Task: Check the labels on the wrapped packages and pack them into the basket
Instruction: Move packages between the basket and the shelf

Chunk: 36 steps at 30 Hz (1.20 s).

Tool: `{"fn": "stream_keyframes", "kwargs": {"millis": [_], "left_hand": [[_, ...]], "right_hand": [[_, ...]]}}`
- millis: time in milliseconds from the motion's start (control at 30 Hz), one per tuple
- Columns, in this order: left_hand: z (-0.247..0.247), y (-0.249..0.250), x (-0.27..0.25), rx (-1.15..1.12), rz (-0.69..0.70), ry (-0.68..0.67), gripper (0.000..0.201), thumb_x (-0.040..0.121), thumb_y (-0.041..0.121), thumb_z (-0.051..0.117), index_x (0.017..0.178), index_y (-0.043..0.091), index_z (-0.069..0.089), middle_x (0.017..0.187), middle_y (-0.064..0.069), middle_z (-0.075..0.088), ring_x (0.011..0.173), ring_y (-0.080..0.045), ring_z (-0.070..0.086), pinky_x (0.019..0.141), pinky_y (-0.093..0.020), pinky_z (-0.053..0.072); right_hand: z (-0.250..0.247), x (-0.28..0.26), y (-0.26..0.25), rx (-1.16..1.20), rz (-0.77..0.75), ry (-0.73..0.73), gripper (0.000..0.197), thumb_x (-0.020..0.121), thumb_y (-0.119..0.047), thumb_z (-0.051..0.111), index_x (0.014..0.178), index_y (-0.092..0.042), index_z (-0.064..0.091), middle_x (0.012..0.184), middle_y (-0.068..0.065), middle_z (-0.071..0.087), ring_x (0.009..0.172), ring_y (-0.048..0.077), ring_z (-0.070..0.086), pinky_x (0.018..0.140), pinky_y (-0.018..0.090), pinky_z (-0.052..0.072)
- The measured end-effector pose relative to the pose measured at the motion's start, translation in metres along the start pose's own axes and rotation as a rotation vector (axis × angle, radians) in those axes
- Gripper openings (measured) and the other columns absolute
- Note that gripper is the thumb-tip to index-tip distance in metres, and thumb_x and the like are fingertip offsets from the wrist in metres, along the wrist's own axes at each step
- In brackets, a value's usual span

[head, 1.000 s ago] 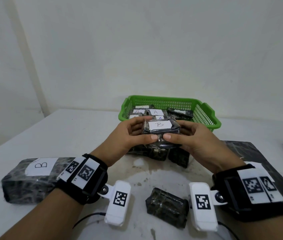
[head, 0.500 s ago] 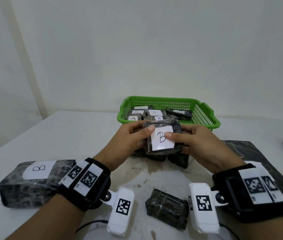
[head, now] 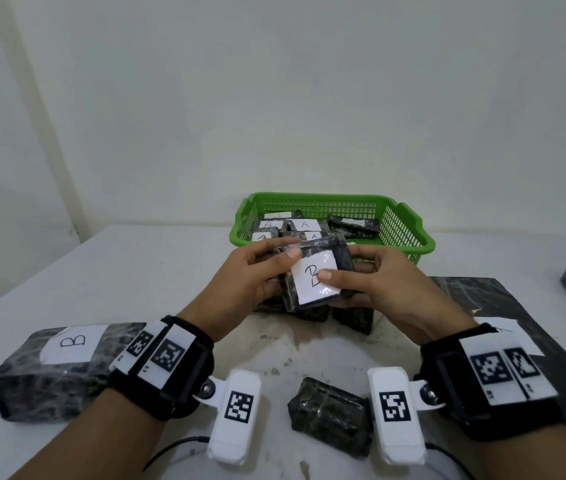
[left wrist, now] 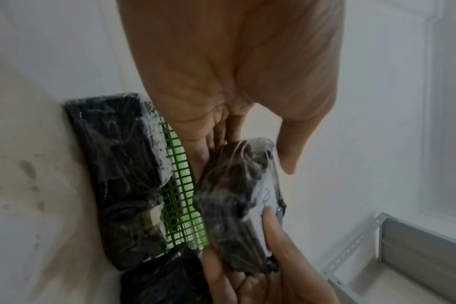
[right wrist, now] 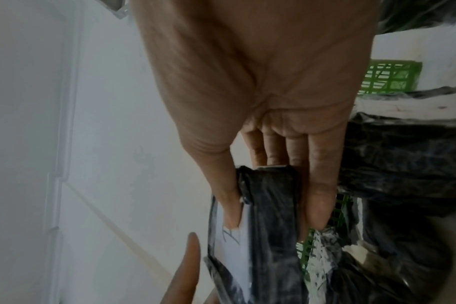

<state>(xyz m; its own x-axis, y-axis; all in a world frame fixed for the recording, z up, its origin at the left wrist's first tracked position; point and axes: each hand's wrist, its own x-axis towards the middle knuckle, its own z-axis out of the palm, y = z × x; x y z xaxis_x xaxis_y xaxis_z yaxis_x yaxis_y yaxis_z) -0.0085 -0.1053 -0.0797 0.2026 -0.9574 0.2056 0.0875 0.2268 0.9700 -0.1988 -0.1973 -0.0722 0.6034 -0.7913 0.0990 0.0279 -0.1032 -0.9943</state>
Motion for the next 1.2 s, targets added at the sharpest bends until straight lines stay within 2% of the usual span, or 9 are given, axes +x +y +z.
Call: {"fn": "stream_keyframes", "kwargs": {"millis": [233, 367, 433, 567, 733, 867, 933, 1100, 1200], "left_hand": [[-0.008, 0.003, -0.001, 0.129, 0.002, -0.088, 0.045, 0.087, 0.009, 0.073, 0.131, 0.01, 0.065, 0.123, -0.012, 0.072, 0.115, -0.03, 0.068, 0.102, -0.047, 0.052], [-0.006, 0.005, -0.002, 0.271, 0.08, -0.022, 0.04, 0.083, 0.004, 0.076, 0.122, 0.012, 0.069, 0.115, -0.005, 0.076, 0.109, -0.023, 0.071, 0.1, -0.04, 0.055], [-0.006, 0.005, -0.001, 0.272, 0.098, 0.016, 0.038, 0.08, 0.002, 0.079, 0.115, 0.014, 0.07, 0.112, -0.003, 0.076, 0.107, -0.02, 0.072, 0.097, -0.037, 0.055], [-0.009, 0.004, -0.001, 0.201, 0.123, 0.022, 0.042, 0.08, 0.001, 0.08, 0.116, 0.015, 0.065, 0.116, -0.005, 0.074, 0.108, -0.022, 0.07, 0.095, -0.037, 0.056], [-0.006, 0.005, -0.001, 0.124, 0.145, -0.011, 0.05, 0.082, -0.01, 0.073, 0.125, 0.007, 0.055, 0.125, -0.016, 0.067, 0.119, -0.029, 0.065, 0.099, -0.036, 0.055], [-0.008, 0.006, -0.002, 0.028, 0.088, -0.119, 0.07, 0.078, 0.017, 0.082, 0.14, 0.019, 0.051, 0.134, -0.011, 0.063, 0.125, -0.025, 0.062, 0.102, -0.039, 0.052], [-0.005, 0.008, -0.004, -0.015, 0.034, -0.157, 0.075, 0.074, 0.032, 0.081, 0.141, 0.012, 0.052, 0.135, -0.012, 0.063, 0.125, -0.026, 0.062, 0.104, -0.039, 0.052], [-0.004, 0.006, -0.001, 0.029, 0.064, -0.059, 0.054, 0.077, 0.032, 0.074, 0.119, -0.002, 0.067, 0.122, -0.019, 0.07, 0.115, -0.033, 0.067, 0.1, -0.047, 0.053], [-0.004, 0.006, -0.002, -0.003, 0.06, -0.076, 0.044, 0.084, 0.027, 0.073, 0.119, 0.0, 0.067, 0.121, -0.016, 0.071, 0.113, -0.027, 0.068, 0.096, -0.038, 0.056]], "right_hand": [[0.001, -0.002, 0.0, -0.04, -0.046, -0.003, 0.051, 0.068, -0.027, 0.086, 0.115, -0.011, 0.076, 0.105, 0.008, 0.082, 0.1, 0.025, 0.079, 0.084, 0.046, 0.064], [0.002, -0.002, -0.002, -0.069, -0.111, 0.04, 0.044, 0.071, -0.02, 0.089, 0.113, -0.014, 0.077, 0.105, 0.004, 0.082, 0.101, 0.022, 0.079, 0.088, 0.041, 0.062], [0.003, -0.002, -0.003, -0.042, -0.121, 0.055, 0.057, 0.066, -0.034, 0.09, 0.118, -0.017, 0.075, 0.111, 0.001, 0.081, 0.107, 0.02, 0.077, 0.092, 0.039, 0.06], [0.001, -0.005, -0.01, 0.123, -0.04, -0.02, 0.049, 0.08, -0.048, 0.069, 0.117, -0.018, 0.077, 0.118, 0.009, 0.078, 0.111, 0.03, 0.074, 0.094, 0.039, 0.06], [0.004, -0.009, -0.012, 0.203, 0.132, -0.125, 0.057, 0.079, -0.045, 0.068, 0.127, -0.013, 0.07, 0.123, 0.021, 0.074, 0.115, 0.039, 0.072, 0.107, 0.049, 0.053], [0.003, -0.007, -0.01, 0.175, 0.019, -0.06, 0.05, 0.074, -0.034, 0.076, 0.115, -0.007, 0.076, 0.116, 0.012, 0.079, 0.114, 0.028, 0.073, 0.106, 0.042, 0.055], [0.002, -0.006, -0.008, 0.14, -0.017, -0.04, 0.053, 0.068, -0.031, 0.081, 0.114, -0.006, 0.076, 0.116, 0.009, 0.079, 0.115, 0.025, 0.073, 0.106, 0.041, 0.054], [0.006, -0.006, -0.005, 0.08, -0.009, -0.079, 0.059, 0.064, -0.036, 0.084, 0.116, -0.008, 0.076, 0.118, 0.01, 0.078, 0.116, 0.023, 0.073, 0.109, 0.041, 0.053], [0.008, -0.005, -0.005, 0.102, -0.027, -0.067, 0.065, 0.064, -0.042, 0.083, 0.119, -0.007, 0.075, 0.123, 0.012, 0.076, 0.12, 0.026, 0.07, 0.11, 0.044, 0.052]]}}
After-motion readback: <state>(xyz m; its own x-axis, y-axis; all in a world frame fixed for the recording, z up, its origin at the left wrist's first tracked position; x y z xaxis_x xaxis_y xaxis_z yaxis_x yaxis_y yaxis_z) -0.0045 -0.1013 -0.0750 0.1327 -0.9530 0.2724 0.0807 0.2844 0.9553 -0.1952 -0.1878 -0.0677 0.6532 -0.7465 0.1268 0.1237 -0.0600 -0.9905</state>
